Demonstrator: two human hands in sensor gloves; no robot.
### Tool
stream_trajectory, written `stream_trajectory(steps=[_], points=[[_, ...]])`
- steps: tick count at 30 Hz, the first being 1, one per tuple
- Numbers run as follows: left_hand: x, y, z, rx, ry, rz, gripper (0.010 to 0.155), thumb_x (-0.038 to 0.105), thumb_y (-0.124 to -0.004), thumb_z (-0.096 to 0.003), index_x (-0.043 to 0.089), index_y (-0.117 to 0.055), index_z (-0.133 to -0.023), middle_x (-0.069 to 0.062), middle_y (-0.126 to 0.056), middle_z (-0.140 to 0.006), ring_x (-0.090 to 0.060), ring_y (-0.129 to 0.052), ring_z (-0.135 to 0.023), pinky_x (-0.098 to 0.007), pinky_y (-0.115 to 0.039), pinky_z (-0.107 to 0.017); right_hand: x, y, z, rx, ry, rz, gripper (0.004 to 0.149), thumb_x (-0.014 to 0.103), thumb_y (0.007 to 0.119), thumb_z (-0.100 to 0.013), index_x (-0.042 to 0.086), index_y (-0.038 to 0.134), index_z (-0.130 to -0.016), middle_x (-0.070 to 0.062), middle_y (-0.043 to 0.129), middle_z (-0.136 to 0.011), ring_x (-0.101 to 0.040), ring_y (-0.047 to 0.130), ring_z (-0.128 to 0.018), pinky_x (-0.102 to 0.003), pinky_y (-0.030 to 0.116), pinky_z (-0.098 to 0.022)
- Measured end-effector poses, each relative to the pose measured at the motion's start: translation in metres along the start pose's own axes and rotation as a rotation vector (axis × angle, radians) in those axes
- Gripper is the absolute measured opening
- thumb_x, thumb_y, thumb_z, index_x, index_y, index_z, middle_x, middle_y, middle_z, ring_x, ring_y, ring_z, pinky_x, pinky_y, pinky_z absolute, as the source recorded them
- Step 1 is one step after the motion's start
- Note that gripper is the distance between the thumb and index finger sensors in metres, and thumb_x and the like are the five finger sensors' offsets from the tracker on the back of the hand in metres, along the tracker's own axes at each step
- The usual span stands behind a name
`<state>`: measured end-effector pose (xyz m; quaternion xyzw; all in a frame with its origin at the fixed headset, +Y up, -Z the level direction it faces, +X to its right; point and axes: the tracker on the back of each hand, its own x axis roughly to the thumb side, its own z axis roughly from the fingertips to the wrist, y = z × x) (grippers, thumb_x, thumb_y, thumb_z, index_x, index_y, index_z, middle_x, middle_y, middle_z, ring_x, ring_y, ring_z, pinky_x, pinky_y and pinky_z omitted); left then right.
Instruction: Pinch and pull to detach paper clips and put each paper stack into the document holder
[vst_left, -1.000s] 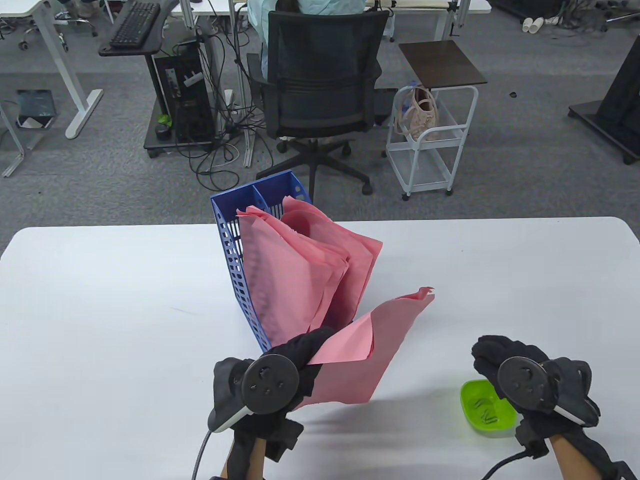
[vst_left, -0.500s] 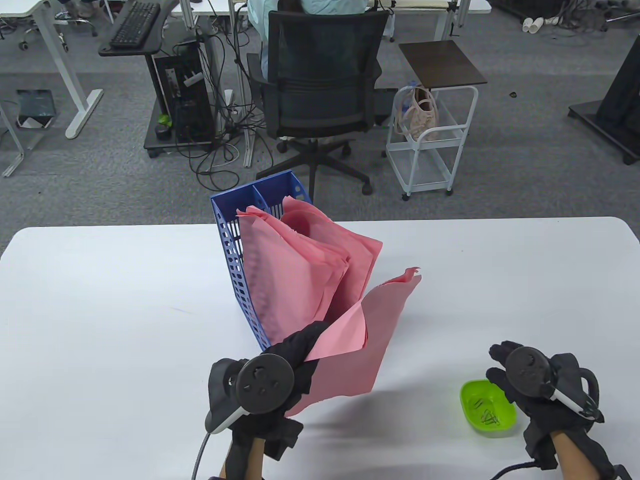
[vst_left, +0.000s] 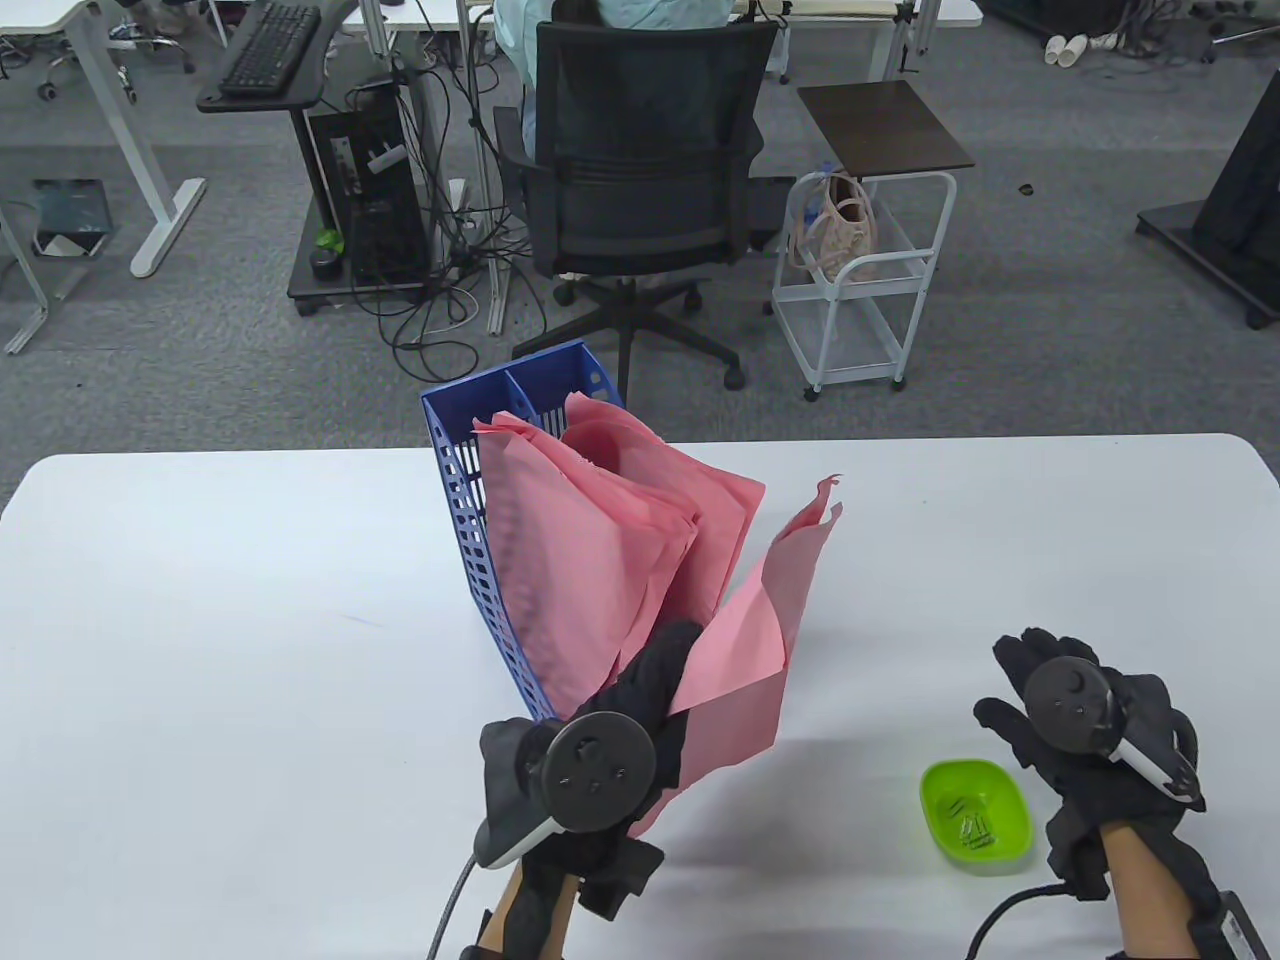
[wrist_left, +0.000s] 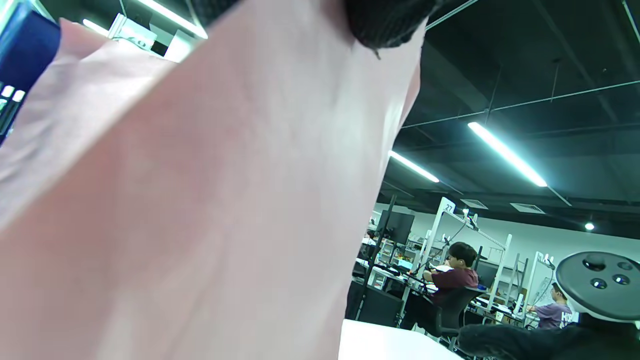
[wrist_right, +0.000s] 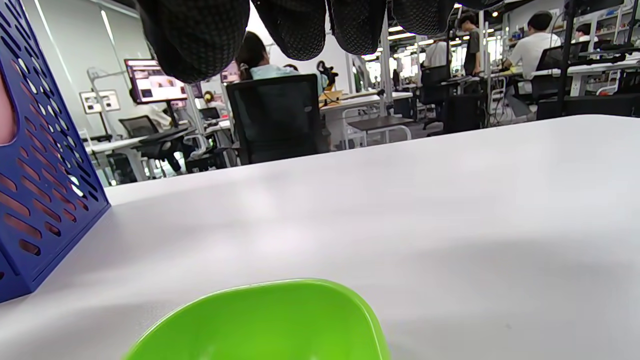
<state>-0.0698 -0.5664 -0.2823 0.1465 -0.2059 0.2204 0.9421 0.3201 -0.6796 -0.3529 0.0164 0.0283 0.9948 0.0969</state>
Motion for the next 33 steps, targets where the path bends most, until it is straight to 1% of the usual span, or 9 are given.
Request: stream_trajectory(steps=[1,2,8,12,15,20,24,29,33], points=[[0.006,-0.002,-0.004,0.011,0.001,0.000,0.055,0.021,-0.063,-0.0610,0.008,-0.052,-0.113,-0.014,-0.081,-0.101,-0.021,-0.107,-0.069,-0.025,-0.097,-0.045,0.000,0.000,0.000,-0.005,-0.004,-0.004,0.071,0.044,0.064,-0.058,0.013,0.038,-0.117,-0.027,0.032,-0.123,-0.057,0.030,-0.111,-0.067,0.031,-0.080],[0.011,-0.004,-0.007,0.023,0.004,0.002,0.056,0.024,-0.062,-0.0601,0.009,-0.051,-0.113,-0.016,-0.080,-0.101,-0.024,-0.106,-0.068,-0.028,-0.096,-0.044,0.000,0.000,0.001,-0.010,-0.006,-0.006,0.071,0.044,0.063,-0.058,0.013,0.038,-0.117,-0.027,0.032,-0.123,-0.057,0.031,-0.110,-0.067,0.032,-0.080],[0.048,-0.025,-0.041,0.155,0.045,-0.045,0.057,0.021,-0.063,-0.0600,0.006,-0.047,-0.113,-0.018,-0.076,-0.103,-0.025,-0.105,-0.071,-0.027,-0.096,-0.045,0.002,-0.001,0.000,-0.028,-0.027,-0.007,0.071,0.044,0.063,-0.058,0.013,0.038,-0.117,-0.028,0.033,-0.123,-0.057,0.032,-0.110,-0.067,0.032,-0.080],[0.061,-0.042,-0.063,0.184,0.131,-0.084,0.059,0.020,-0.063,-0.0597,0.005,-0.045,-0.113,-0.019,-0.074,-0.103,-0.027,-0.104,-0.070,-0.026,-0.096,-0.045,0.000,0.001,-0.002,-0.011,-0.029,-0.019,0.070,0.044,0.064,-0.058,0.013,0.039,-0.117,-0.027,0.033,-0.123,-0.057,0.031,-0.110,-0.067,0.032,-0.080],[0.064,-0.049,-0.073,0.204,0.186,-0.135,0.059,0.019,-0.062,-0.0597,0.003,-0.044,-0.113,-0.021,-0.073,-0.103,-0.028,-0.103,-0.070,-0.027,-0.096,-0.046,0.002,0.004,-0.004,0.000,-0.039,-0.004,0.070,0.044,0.064,-0.058,0.013,0.039,-0.116,-0.028,0.033,-0.122,-0.057,0.032,-0.110,-0.067,0.033,-0.080],[0.064,-0.041,-0.066,0.298,0.235,-0.203,0.058,0.017,-0.063,-0.0595,0.002,-0.045,-0.113,-0.024,-0.073,-0.102,-0.031,-0.103,-0.069,-0.028,-0.096,-0.044,0.002,0.005,-0.004,-0.001,-0.043,0.002,0.071,0.043,0.064,-0.058,0.013,0.038,-0.117,-0.027,0.033,-0.123,-0.057,0.031,-0.110,-0.067,0.032,-0.080],[0.059,-0.022,-0.052,0.369,0.274,-0.276,0.058,0.016,-0.063,-0.0597,0.001,-0.045,-0.113,-0.024,-0.072,-0.103,-0.032,-0.103,-0.069,-0.028,-0.095,-0.044,0.001,0.005,-0.003,-0.007,-0.043,-0.006,0.070,0.043,0.063,-0.058,0.013,0.039,-0.117,-0.028,0.034,-0.122,-0.057,0.032,-0.110,-0.067,0.033,-0.080],[0.053,-0.006,-0.038,0.393,0.302,-0.356,0.058,0.016,-0.064,-0.0596,0.001,-0.046,-0.113,-0.025,-0.073,-0.102,-0.033,-0.103,-0.068,-0.029,-0.096,-0.043,0.003,0.006,-0.004,0.001,-0.041,0.003,0.070,0.044,0.063,-0.058,0.013,0.039,-0.116,-0.028,0.034,-0.122,-0.057,0.032,-0.110,-0.067,0.033,-0.080],[0.049,-0.003,-0.034,0.407,0.357,-0.417,0.058,0.015,-0.065,-0.0594,0.000,-0.048,-0.113,-0.026,-0.074,-0.102,-0.033,-0.104,-0.066,-0.029,-0.096,-0.042,0.004,0.007,-0.004,0.006,-0.042,0.013,0.071,0.044,0.063,-0.058,0.013,0.038,-0.117,-0.027,0.034,-0.122,-0.057,0.033,-0.110,-0.067,0.034,-0.080]])
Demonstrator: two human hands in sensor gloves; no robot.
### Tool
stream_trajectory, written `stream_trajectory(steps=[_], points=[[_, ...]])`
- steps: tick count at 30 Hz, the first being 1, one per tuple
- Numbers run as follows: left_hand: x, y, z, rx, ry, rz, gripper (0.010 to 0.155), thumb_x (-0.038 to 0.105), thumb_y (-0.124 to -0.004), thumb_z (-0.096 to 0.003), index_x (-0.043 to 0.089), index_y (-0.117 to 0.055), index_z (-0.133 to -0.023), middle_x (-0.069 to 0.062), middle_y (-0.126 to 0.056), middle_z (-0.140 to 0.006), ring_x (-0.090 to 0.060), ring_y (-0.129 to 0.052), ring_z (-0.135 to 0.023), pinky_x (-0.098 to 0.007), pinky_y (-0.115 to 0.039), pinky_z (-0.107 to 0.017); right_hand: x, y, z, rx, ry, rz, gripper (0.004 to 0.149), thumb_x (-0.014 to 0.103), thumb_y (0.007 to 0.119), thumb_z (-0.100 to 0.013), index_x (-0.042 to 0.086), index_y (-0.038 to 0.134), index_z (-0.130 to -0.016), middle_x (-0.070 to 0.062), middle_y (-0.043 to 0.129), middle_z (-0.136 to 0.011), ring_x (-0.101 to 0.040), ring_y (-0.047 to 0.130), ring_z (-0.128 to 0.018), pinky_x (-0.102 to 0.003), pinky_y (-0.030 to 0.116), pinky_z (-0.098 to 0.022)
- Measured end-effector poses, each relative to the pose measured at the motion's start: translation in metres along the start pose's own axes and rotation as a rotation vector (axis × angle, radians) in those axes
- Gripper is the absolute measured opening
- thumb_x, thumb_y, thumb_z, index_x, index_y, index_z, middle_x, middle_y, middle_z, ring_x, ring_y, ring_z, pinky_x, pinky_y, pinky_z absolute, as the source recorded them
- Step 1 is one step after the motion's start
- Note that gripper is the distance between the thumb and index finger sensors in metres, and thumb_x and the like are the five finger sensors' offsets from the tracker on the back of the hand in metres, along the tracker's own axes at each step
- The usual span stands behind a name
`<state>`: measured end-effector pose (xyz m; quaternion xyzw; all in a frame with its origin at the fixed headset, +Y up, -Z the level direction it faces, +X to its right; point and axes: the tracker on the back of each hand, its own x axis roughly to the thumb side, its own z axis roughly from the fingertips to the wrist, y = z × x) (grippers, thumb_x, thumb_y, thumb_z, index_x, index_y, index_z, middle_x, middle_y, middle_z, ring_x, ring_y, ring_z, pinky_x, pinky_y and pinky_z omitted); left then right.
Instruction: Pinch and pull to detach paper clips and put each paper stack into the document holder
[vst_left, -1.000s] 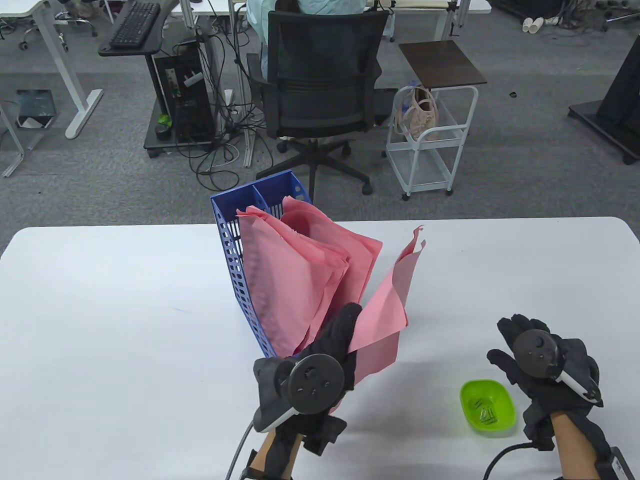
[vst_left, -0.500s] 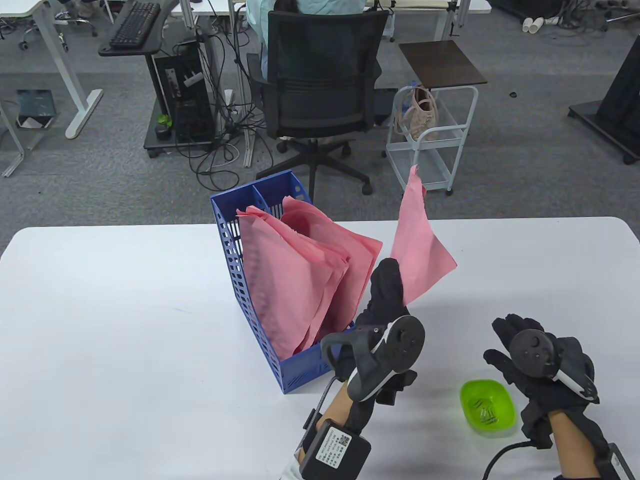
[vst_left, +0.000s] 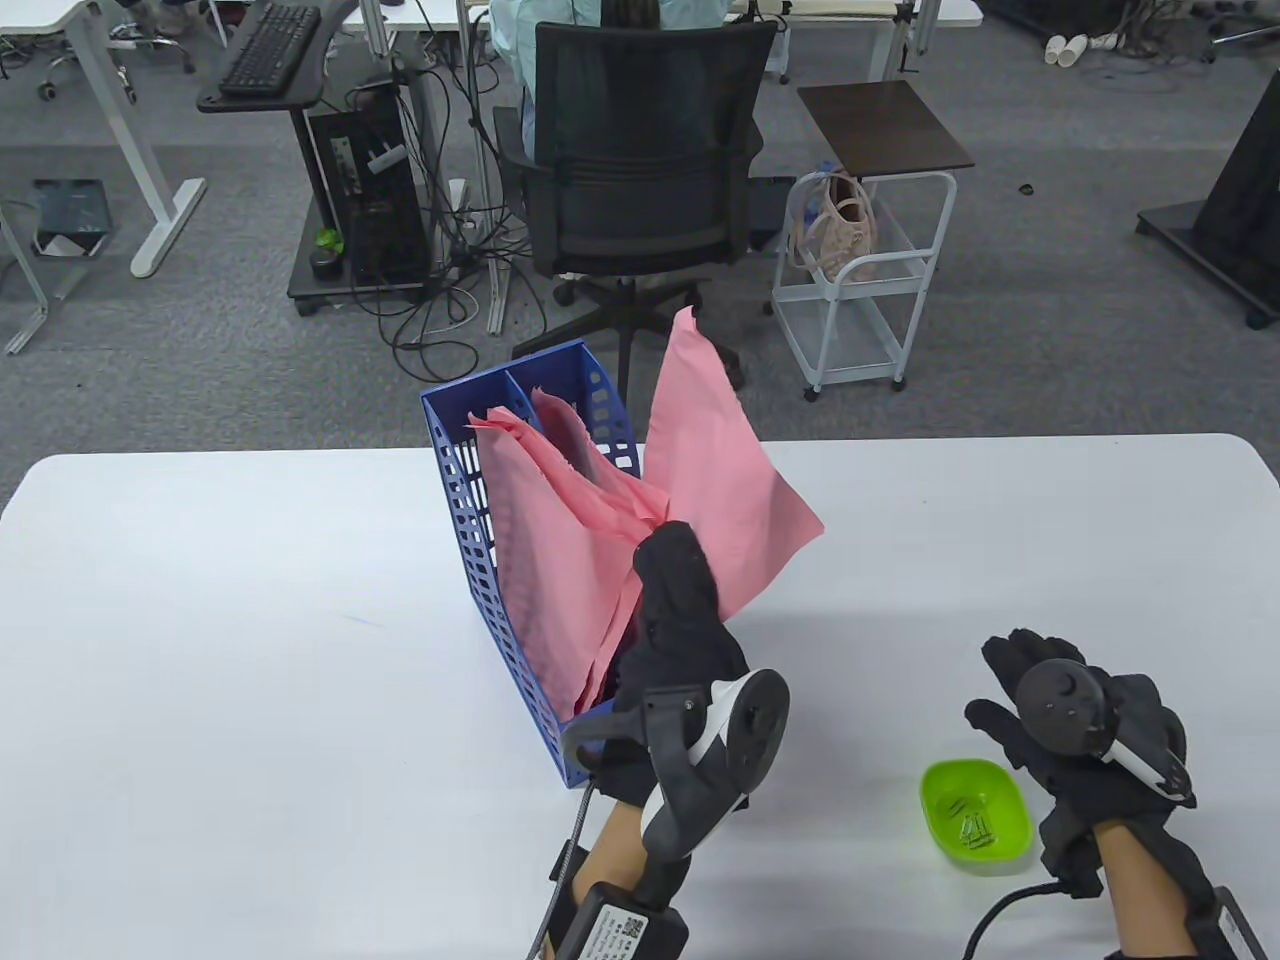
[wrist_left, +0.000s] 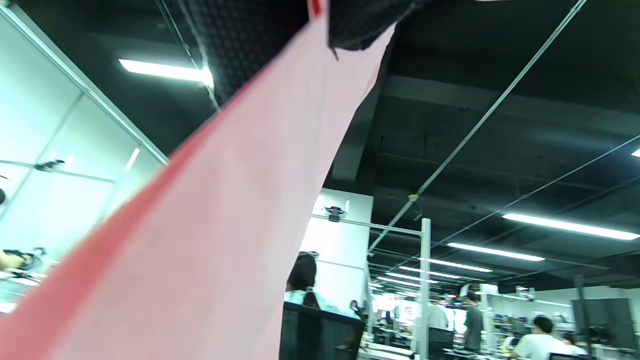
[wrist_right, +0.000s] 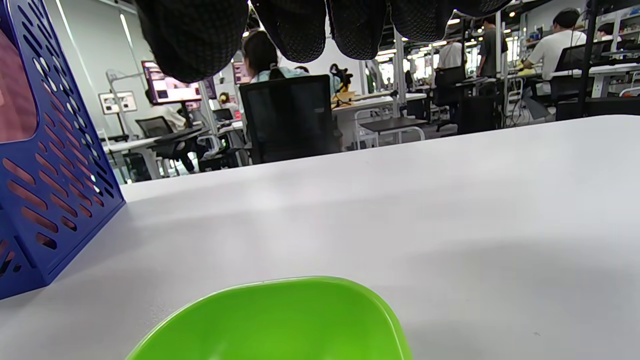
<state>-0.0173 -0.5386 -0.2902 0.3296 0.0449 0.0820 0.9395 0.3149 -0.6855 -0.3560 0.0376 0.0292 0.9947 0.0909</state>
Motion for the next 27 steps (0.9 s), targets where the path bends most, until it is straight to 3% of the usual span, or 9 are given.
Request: stream_trajectory(steps=[5,10,16,20,27], points=[[0.001,-0.008,-0.007,-0.016,0.040,-0.133,0.058,0.015,-0.064,-0.0599,0.001,-0.047,-0.113,-0.025,-0.074,-0.103,-0.034,-0.104,-0.067,-0.029,-0.095,-0.043,0.001,0.001,0.000,0.005,-0.003,0.014,0.071,0.044,0.063,-0.058,0.013,0.038,-0.117,-0.027,0.034,-0.122,-0.057,0.033,-0.110,-0.067,0.034,-0.080],[0.005,-0.034,-0.029,-0.071,0.081,-0.160,0.059,0.015,-0.064,-0.0602,0.001,-0.045,-0.114,-0.024,-0.072,-0.104,-0.032,-0.104,-0.069,-0.028,-0.095,-0.045,0.002,0.001,0.000,0.004,-0.005,0.016,0.071,0.044,0.063,-0.058,0.013,0.038,-0.116,-0.027,0.034,-0.122,-0.057,0.033,-0.110,-0.066,0.034,-0.080],[-0.001,-0.076,-0.046,-0.113,0.117,-0.033,0.060,0.016,-0.062,-0.0603,0.001,-0.040,-0.114,-0.024,-0.067,-0.106,-0.030,-0.102,-0.072,-0.027,-0.095,-0.048,0.000,0.002,0.001,0.002,-0.002,0.014,0.071,0.044,0.063,-0.058,0.013,0.038,-0.116,-0.028,0.034,-0.122,-0.057,0.033,-0.110,-0.066,0.034,-0.080],[-0.004,-0.096,-0.046,-0.077,0.082,-0.018,0.061,0.017,-0.060,-0.0606,0.002,-0.034,-0.114,-0.023,-0.062,-0.108,-0.028,-0.100,-0.076,-0.026,-0.094,-0.052,0.001,0.004,0.000,0.014,-0.001,0.022,0.071,0.044,0.063,-0.058,0.013,0.038,-0.116,-0.027,0.034,-0.122,-0.057,0.033,-0.110,-0.066,0.034,-0.080],[-0.020,-0.127,-0.041,-0.175,0.074,0.081,0.068,0.022,-0.054,-0.0617,0.002,-0.016,-0.114,-0.024,-0.044,-0.114,-0.028,-0.087,-0.093,-0.029,-0.086,-0.067,0.003,0.007,0.000,0.019,-0.008,0.045,0.071,0.044,0.063,-0.058,0.013,0.038,-0.116,-0.027,0.034,-0.122,-0.057,0.033,-0.110,-0.066,0.035,-0.080]])
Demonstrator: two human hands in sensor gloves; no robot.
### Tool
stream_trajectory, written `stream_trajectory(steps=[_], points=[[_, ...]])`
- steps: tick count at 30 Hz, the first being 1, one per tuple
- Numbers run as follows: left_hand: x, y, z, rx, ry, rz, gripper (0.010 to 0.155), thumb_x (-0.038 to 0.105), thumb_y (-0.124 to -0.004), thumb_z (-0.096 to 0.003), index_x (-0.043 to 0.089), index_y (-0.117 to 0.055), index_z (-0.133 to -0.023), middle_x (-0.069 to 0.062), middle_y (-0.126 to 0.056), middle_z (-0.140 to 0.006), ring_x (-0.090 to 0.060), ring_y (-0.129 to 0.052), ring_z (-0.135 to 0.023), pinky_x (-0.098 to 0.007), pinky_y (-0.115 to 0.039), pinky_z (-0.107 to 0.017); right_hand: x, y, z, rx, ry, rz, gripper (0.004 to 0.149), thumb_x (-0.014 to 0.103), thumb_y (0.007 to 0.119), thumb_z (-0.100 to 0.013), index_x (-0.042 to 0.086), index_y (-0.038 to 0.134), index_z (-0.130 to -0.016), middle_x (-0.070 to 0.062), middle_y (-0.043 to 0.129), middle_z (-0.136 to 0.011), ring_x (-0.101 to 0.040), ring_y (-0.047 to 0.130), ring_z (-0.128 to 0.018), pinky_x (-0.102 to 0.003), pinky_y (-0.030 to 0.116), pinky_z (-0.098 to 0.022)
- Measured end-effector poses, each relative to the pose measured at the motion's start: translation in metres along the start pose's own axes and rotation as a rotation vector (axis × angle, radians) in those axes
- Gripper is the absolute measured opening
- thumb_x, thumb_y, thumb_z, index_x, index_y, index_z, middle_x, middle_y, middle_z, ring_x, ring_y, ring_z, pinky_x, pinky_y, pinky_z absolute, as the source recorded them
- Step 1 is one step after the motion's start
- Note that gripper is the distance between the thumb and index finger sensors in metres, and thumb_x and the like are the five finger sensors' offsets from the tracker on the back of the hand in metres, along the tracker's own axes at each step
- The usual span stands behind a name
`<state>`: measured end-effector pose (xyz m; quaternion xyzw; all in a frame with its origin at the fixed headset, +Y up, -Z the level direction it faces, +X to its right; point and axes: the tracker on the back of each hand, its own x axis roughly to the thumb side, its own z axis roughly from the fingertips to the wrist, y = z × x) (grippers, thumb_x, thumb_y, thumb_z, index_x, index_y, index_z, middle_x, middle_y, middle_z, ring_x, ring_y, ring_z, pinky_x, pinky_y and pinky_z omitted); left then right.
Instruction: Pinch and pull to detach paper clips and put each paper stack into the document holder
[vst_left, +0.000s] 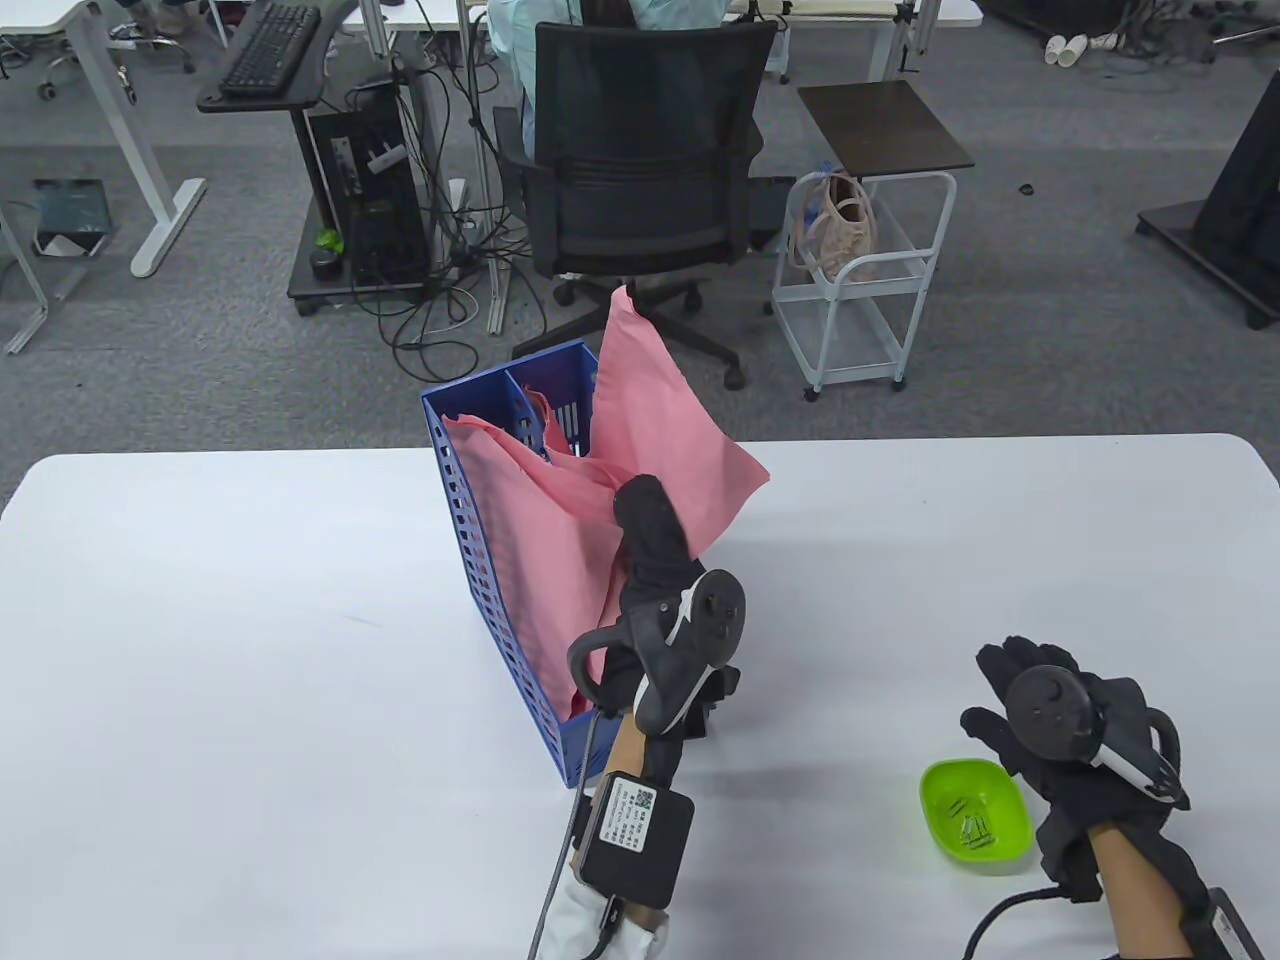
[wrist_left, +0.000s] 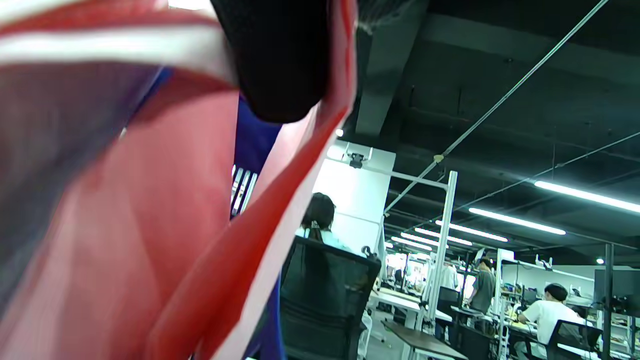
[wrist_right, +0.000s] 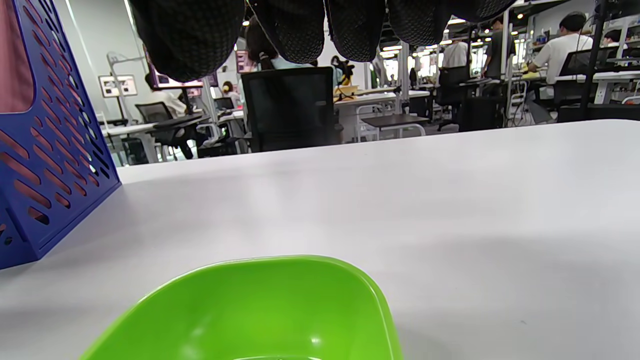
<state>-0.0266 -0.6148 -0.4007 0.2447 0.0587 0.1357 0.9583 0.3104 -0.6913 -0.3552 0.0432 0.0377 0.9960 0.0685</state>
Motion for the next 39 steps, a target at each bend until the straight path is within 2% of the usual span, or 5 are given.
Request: stream_trajectory(steps=[10,15,24,32,39], points=[[-0.016,-0.047,0.005,-0.213,0.046,-0.026,0.072,0.033,-0.055,-0.0609,-0.001,-0.021,-0.115,-0.026,-0.049,-0.114,-0.034,-0.088,-0.091,-0.035,-0.086,-0.065,0.001,0.002,0.001,0.015,-0.001,0.010,0.071,0.044,0.063,-0.058,0.013,0.038,-0.116,-0.027,0.034,-0.122,-0.057,0.034,-0.110,-0.066,0.035,-0.080],[-0.017,-0.049,0.004,-0.257,0.100,-0.013,0.075,0.040,-0.054,-0.0594,-0.001,-0.027,-0.115,-0.027,-0.057,-0.110,-0.032,-0.094,-0.084,-0.033,-0.089,-0.059,0.001,0.002,0.001,0.030,0.004,0.012,0.071,0.044,0.063,-0.058,0.013,0.038,-0.116,-0.028,0.034,-0.122,-0.057,0.034,-0.110,-0.066,0.035,-0.080],[-0.006,-0.022,0.014,-0.152,-0.013,0.004,0.088,0.051,-0.062,-0.0544,0.000,-0.028,-0.117,-0.028,-0.054,-0.112,-0.043,-0.082,-0.093,-0.042,-0.082,-0.065,0.002,0.003,0.002,0.041,0.006,0.016,0.071,0.044,0.063,-0.058,0.013,0.038,-0.116,-0.027,0.034,-0.122,-0.057,0.034,-0.110,-0.066,0.035,-0.080],[0.011,0.026,0.030,-0.001,-0.188,0.042,0.086,0.054,-0.061,-0.0544,0.002,-0.033,-0.117,-0.027,-0.057,-0.112,-0.041,-0.085,-0.091,-0.043,-0.082,-0.064,0.002,0.004,0.002,0.053,0.009,0.020,0.071,0.044,0.063,-0.058,0.013,0.038,-0.116,-0.027,0.034,-0.122,-0.056,0.034,-0.110,-0.066,0.035,-0.080],[0.011,0.058,0.040,-0.053,-0.312,0.084,0.074,0.054,-0.057,-0.0569,0.010,-0.050,-0.116,-0.019,-0.077,-0.105,-0.035,-0.095,-0.082,-0.042,-0.085,-0.058,0.003,0.004,0.002,0.057,0.006,0.032,0.071,0.044,0.063,-0.058,0.013,0.038,-0.116,-0.027,0.035,-0.122,-0.056,0.034,-0.110,-0.066,0.035,-0.080]])
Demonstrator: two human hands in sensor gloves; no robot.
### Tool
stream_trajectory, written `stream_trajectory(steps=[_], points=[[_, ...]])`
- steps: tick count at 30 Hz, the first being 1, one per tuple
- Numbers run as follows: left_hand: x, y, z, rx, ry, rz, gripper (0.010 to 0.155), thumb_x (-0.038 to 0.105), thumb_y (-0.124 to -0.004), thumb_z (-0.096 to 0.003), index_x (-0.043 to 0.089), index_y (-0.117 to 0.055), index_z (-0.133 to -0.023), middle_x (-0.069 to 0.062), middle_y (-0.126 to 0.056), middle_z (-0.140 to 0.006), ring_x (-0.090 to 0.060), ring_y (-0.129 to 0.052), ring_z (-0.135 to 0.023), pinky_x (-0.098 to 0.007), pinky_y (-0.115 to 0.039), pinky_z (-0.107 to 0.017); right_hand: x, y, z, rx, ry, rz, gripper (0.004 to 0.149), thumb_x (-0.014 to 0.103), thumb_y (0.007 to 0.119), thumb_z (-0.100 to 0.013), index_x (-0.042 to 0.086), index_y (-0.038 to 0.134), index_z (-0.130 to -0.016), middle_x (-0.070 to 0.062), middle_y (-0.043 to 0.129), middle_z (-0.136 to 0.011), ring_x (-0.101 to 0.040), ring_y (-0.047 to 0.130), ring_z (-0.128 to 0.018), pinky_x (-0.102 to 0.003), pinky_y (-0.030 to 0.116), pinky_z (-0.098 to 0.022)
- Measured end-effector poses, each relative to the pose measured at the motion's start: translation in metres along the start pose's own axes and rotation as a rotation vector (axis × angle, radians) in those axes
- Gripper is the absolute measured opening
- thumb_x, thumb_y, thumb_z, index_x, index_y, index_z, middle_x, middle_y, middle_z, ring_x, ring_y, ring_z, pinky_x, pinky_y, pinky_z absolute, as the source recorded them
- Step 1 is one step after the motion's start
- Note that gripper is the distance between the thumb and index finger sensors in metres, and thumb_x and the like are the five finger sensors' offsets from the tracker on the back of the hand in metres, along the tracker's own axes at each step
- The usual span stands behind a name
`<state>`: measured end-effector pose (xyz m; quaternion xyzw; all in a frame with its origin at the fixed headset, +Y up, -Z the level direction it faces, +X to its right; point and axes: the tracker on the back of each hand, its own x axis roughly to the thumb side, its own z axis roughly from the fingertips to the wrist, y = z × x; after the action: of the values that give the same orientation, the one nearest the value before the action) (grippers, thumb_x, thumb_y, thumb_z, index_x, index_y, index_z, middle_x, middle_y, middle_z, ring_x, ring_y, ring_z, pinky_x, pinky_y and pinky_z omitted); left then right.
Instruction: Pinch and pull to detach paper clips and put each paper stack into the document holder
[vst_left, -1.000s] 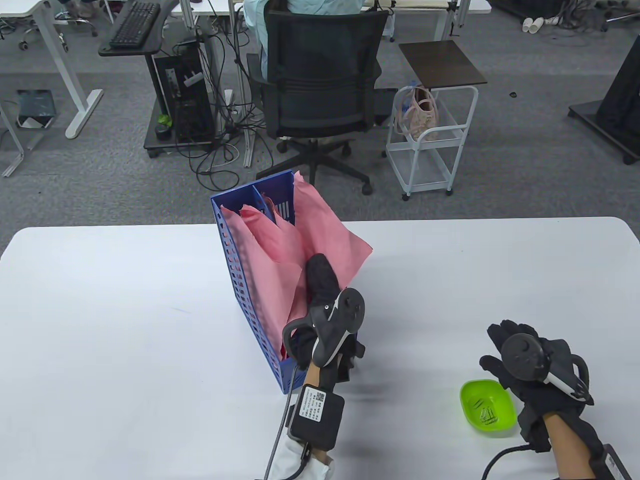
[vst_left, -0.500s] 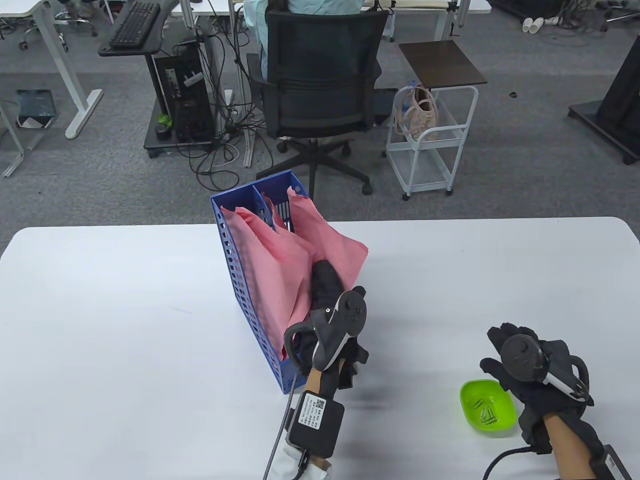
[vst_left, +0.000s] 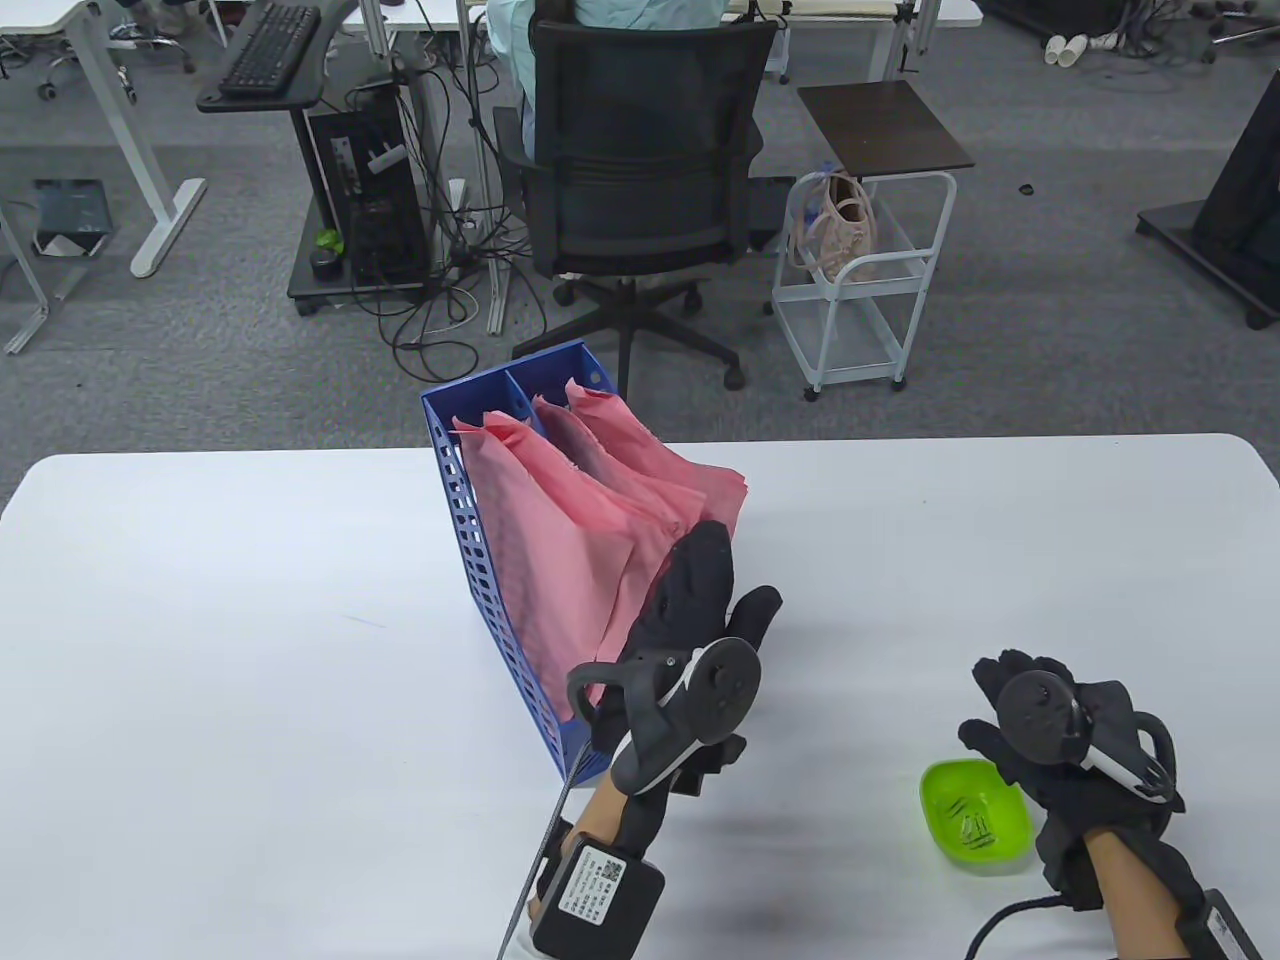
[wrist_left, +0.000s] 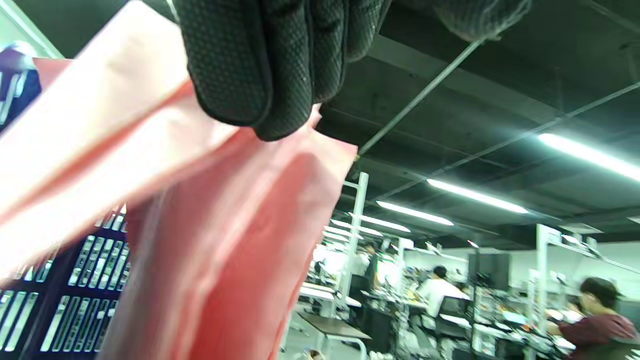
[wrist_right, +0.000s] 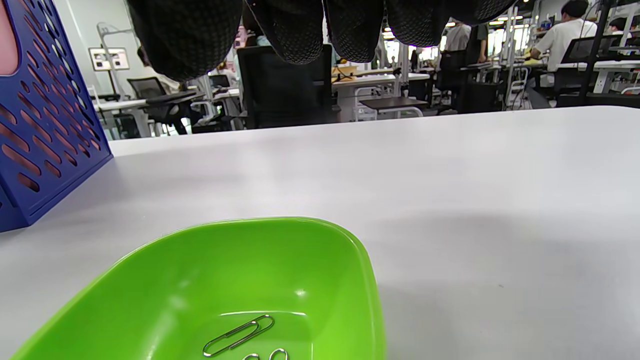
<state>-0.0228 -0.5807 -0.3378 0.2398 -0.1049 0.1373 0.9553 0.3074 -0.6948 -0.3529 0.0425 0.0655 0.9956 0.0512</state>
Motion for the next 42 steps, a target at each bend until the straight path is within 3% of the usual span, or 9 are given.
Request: stream_trajectory(steps=[5,11,15,18,23,29,36,42], points=[[-0.001,0.016,0.014,-0.087,-0.077,-0.062,0.071,0.058,-0.049,-0.0571,0.015,-0.060,-0.113,-0.016,-0.084,-0.101,-0.035,-0.097,-0.082,-0.045,-0.083,-0.060,0.001,-0.001,0.001,-0.008,-0.003,0.020,0.071,0.044,0.063,-0.058,0.013,0.038,-0.116,-0.027,0.034,-0.122,-0.056,0.034,-0.110,-0.066,0.036,-0.080],[-0.031,0.025,0.032,-0.093,-0.054,-0.308,0.078,0.060,-0.041,-0.0551,0.014,-0.051,-0.117,-0.017,-0.077,-0.109,-0.037,-0.090,-0.093,-0.050,-0.077,-0.068,0.003,-0.011,0.010,-0.066,-0.008,0.038,0.071,0.045,0.063,-0.058,0.013,0.038,-0.116,-0.027,0.035,-0.122,-0.056,0.034,-0.110,-0.066,0.036,-0.080],[-0.060,0.027,0.046,-0.137,-0.017,-0.418,0.084,0.063,-0.037,-0.0535,0.012,-0.038,-0.121,-0.019,-0.062,-0.119,-0.042,-0.075,-0.106,-0.056,-0.065,-0.077,0.006,-0.024,0.015,-0.116,-0.005,0.031,0.071,0.045,0.063,-0.058,0.013,0.038,-0.117,-0.028,0.033,-0.122,-0.057,0.032,-0.110,-0.067,0.034,-0.080],[-0.086,0.026,0.055,-0.208,0.015,-0.467,0.085,0.063,-0.034,-0.0531,0.014,-0.025,-0.122,-0.019,-0.044,-0.126,-0.046,-0.053,-0.115,-0.061,-0.049,-0.082,0.011,-0.033,0.018,-0.151,-0.016,0.046,0.072,0.046,0.062,-0.058,0.013,0.037,-0.117,-0.028,0.033,-0.122,-0.057,0.032,-0.110,-0.067,0.034,-0.080],[-0.129,0.020,0.069,-0.299,0.064,-0.506,0.087,0.064,-0.032,-0.0519,0.016,-0.008,-0.120,-0.020,-0.020,-0.127,-0.049,-0.026,-0.117,-0.063,-0.030,-0.083,0.024,-0.045,0.021,-0.193,-0.034,0.141,0.074,0.048,0.062,-0.057,0.013,0.036,-0.117,-0.028,0.032,-0.123,-0.057,0.031,-0.110,-0.067,0.032,-0.080],[-0.162,0.012,0.081,-0.289,0.037,-0.534,0.088,0.064,-0.033,-0.0511,0.017,0.001,-0.117,-0.021,-0.010,-0.125,-0.051,-0.017,-0.115,-0.073,-0.028,-0.078,0.040,-0.052,0.028,-0.301,-0.089,0.228,0.077,0.051,0.061,-0.056,0.014,0.032,-0.117,-0.028,0.027,-0.123,-0.057,0.026,-0.111,-0.068,0.027,-0.080],[-0.175,0.003,0.089,-0.305,0.016,-0.566,0.089,0.065,-0.030,-0.0504,0.018,0.011,-0.113,-0.020,0.005,-0.122,-0.054,-0.004,-0.113,-0.077,-0.021,-0.076,0.053,-0.044,0.039,-0.426,-0.166,0.309,0.080,0.055,0.057,-0.054,0.019,0.024,-0.118,-0.027,0.014,-0.123,-0.058,0.012,-0.110,-0.070,0.017,-0.078],[-0.178,-0.004,0.096,-0.302,0.000,-0.599,0.089,0.065,-0.027,-0.0490,0.019,0.015,-0.111,-0.022,0.012,-0.119,-0.055,0.002,-0.109,-0.080,-0.015,-0.072,0.056,-0.028,0.042,-0.429,-0.183,0.371,0.082,0.058,0.056,-0.054,0.020,0.021,-0.117,-0.027,0.010,-0.123,-0.058,0.008,-0.109,-0.071,0.012,-0.076]])
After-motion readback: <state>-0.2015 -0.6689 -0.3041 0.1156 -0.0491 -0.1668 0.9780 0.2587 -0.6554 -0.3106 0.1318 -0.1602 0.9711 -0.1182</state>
